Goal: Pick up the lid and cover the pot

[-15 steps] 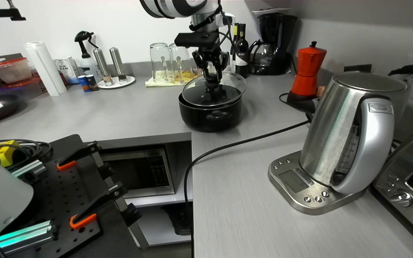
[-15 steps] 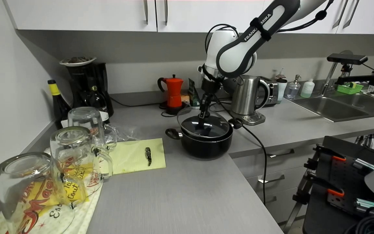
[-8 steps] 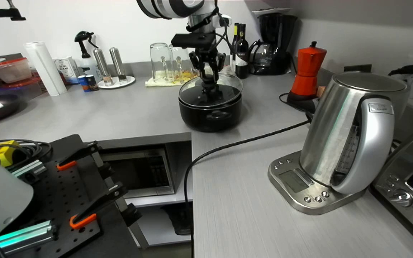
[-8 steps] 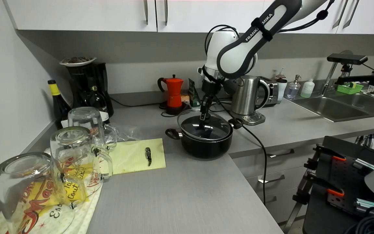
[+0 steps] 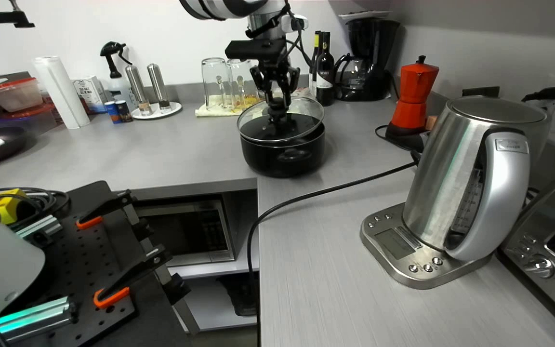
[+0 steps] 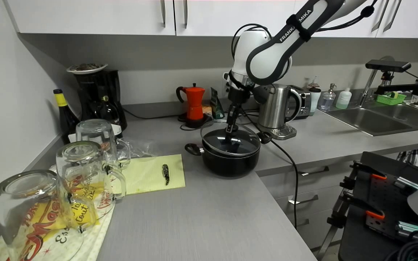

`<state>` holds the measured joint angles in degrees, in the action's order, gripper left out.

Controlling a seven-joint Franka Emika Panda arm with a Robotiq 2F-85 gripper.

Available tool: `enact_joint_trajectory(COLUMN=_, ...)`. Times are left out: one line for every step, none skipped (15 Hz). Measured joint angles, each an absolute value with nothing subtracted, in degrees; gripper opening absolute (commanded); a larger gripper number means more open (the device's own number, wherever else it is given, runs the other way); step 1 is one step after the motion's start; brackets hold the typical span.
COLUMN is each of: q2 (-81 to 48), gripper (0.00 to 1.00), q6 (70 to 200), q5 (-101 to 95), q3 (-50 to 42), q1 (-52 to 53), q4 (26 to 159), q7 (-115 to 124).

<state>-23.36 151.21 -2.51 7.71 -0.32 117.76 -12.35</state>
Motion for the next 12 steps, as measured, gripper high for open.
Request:
enact_joint_trajectory(q2=-23.1, gripper=0.25, q6=151.1, q5=-2.5, q3=7.7, q1=-0.3, q4=118.0, q7=-12.4)
enact_joint_trajectory(q2=-22.9, gripper=0.25, q6=150.9, q5=-2.5, q3=7.7, q1=-0.3, q4=118.1, q7=-12.4)
enact_joint_trajectory(q2=-22.8, gripper=0.25, q6=150.7, q5=-2.5, q3=7.7, q1=-0.3, q4=118.2, q7=-12.4)
enact_joint_trajectory(q2=-22.8, gripper=0.25, q6=150.5, q5=-2.5, q3=7.7, q1=-0.3, q4=118.3, q7=-12.4)
enact_joint_trajectory(q2=-22.8, gripper=0.25, q6=150.5, q5=-2.5, q3=7.7, q1=-0.3, q4=118.4, q7=-12.4)
enact_joint_trajectory(q2=-22.8, gripper=0.25, q6=150.4, q5=-2.5, q3=7.7, q1=-0.3, q4=118.5, q7=-12.4)
enact_joint_trajectory(q2=-22.8, gripper=0.25, q6=150.4, q5=-2.5, q3=7.7, q1=-0.3, q4=118.6, q7=-12.4)
enact_joint_trajectory(q2=-22.8, gripper=0.25, q6=150.4, q5=-2.5, q3=7.7, q1=-0.3, q4=118.7, q7=-12.4)
enact_joint_trajectory(q2=-22.8, gripper=0.25, q6=150.4, q5=-2.5, q3=7.7, q1=-0.3, q4=118.7, q7=-12.4)
enact_joint_trajectory(q2=-22.8, gripper=0.25, q6=150.4, q5=-2.5, q3=7.7, q1=-0.3, q4=118.8, q7=-12.4)
enact_joint_trajectory(q2=-22.8, gripper=0.25, q6=150.4, q5=-2.5, q3=7.7, q1=-0.3, q4=118.8, q7=-12.4)
enact_joint_trajectory(q2=-22.8, gripper=0.25, q6=150.4, q5=-2.5, q3=7.7, q1=-0.3, q4=118.8, q7=-12.4)
